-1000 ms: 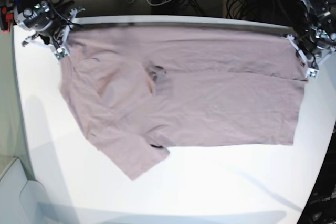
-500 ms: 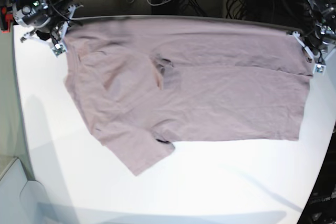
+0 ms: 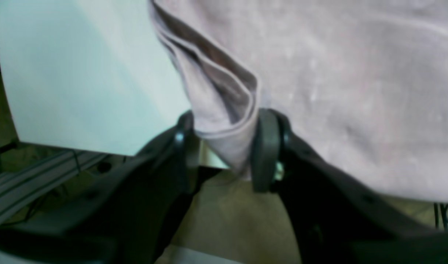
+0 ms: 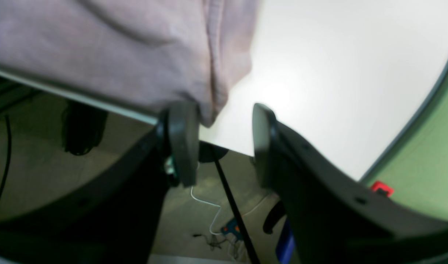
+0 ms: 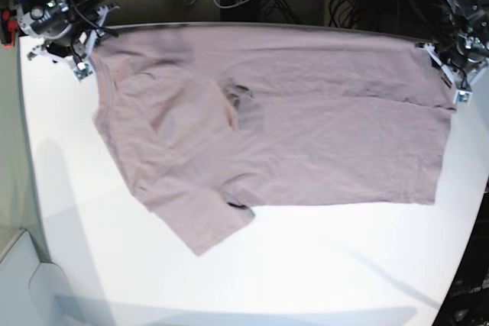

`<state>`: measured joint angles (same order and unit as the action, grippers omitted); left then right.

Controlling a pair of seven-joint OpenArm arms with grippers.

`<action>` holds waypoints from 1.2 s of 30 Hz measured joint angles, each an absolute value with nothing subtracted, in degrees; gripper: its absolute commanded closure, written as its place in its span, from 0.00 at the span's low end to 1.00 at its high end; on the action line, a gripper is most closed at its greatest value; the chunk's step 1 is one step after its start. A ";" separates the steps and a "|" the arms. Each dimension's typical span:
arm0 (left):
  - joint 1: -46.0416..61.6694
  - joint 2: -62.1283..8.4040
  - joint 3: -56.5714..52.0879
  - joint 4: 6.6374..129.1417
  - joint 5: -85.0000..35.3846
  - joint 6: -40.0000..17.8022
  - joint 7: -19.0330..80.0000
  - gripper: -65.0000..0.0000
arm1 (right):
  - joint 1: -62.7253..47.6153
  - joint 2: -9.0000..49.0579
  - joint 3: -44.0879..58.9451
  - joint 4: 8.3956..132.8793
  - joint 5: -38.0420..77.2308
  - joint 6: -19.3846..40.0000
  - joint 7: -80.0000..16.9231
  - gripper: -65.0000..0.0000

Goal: Layout the t-shirt on the table in an organized manner, then fold the t-shirt properly
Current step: 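Release the shirt and move both grippers to the hem edge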

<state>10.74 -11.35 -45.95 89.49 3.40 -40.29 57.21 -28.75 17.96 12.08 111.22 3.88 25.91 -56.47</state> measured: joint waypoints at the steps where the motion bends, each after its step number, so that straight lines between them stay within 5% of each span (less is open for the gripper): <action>1: 10.76 -11.35 -45.98 89.49 3.42 -40.32 57.21 0.66 | -28.71 17.61 13.04 111.24 3.81 25.89 -56.47 0.62; 16: 10.74 -11.31 -46.52 89.80 3.18 -40.29 57.25 0.66 | -26.11 15.66 18.94 111.39 3.84 25.91 -56.49 0.62; 25: 10.61 -11.27 -49.82 90.00 3.22 -40.29 57.58 0.33 | -23.86 13.78 21.32 111.39 3.79 25.93 -56.45 0.62; 36: 7.38 -11.42 -55.40 91.55 3.55 -40.27 58.24 0.31 | -18.98 13.78 21.37 111.42 3.46 26.11 -56.88 0.52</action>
